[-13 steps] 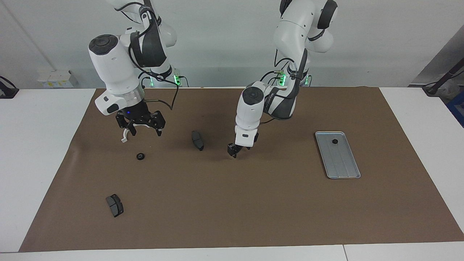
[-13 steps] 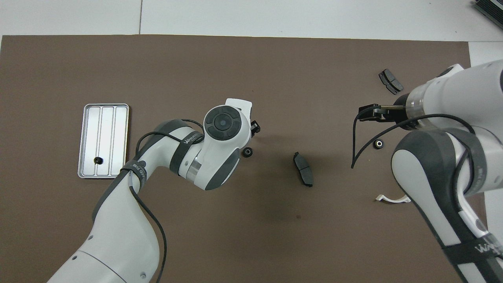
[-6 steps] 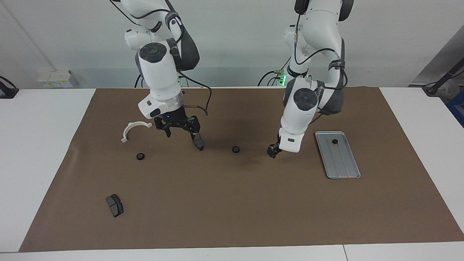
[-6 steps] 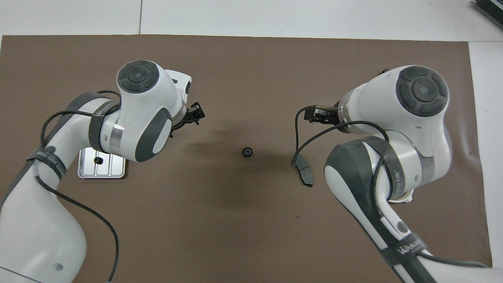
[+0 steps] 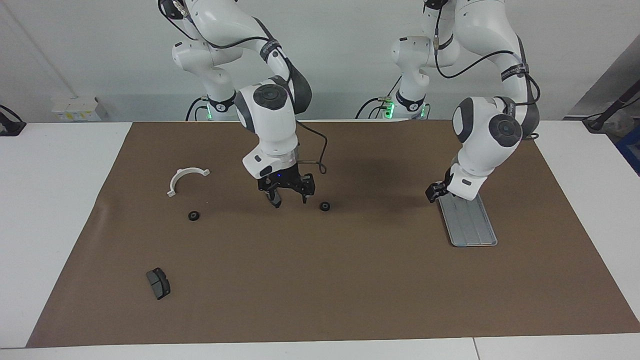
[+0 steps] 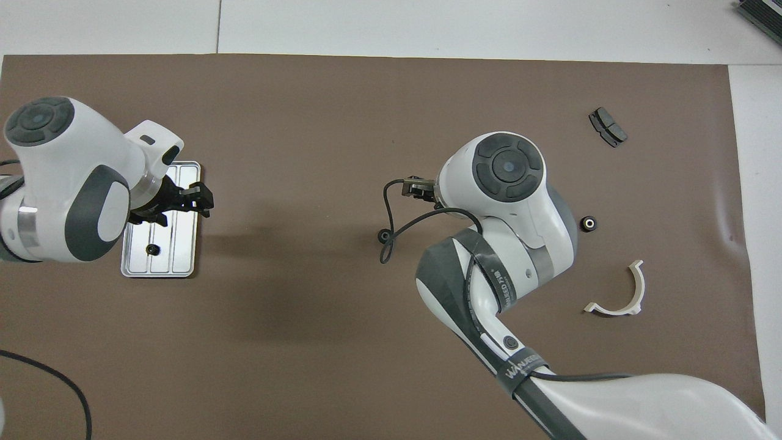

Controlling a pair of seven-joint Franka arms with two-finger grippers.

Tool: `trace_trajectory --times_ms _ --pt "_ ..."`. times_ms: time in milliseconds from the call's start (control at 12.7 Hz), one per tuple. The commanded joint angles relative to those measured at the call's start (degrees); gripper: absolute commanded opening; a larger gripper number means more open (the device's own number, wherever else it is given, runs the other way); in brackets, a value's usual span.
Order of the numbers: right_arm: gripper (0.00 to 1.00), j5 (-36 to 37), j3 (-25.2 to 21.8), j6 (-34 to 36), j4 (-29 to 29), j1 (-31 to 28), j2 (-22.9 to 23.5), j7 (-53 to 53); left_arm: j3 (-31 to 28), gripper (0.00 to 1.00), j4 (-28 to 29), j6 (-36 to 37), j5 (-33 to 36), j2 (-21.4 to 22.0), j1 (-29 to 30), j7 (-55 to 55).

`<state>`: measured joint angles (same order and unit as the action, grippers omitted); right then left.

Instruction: Place bearing gear from tray to pile

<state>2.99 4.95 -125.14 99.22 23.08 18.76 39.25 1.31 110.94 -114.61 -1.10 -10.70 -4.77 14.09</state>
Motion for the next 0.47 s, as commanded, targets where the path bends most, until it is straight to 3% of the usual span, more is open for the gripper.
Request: trace_trajectory --times_ms 0,236,393 --pt "1.0 1.8 0.1 -1.0 -2.5 3.3 4.4 4.1 0.5 0.79 10.4 -7.3 0.5 5.9 4.3 -7.9" --pt "1.0 3.8 0.1 -4.5 -2.7 7.4 8.5 8.5 0.6 0.78 19.9 -16.7 0.5 9.9 9.1 -14.3" --pt "1.0 4.3 0.1 -6.1 -2.7 8.3 10.1 9.3 0.6 0.78 23.2 -21.0 0.5 11.1 10.0 -15.1"
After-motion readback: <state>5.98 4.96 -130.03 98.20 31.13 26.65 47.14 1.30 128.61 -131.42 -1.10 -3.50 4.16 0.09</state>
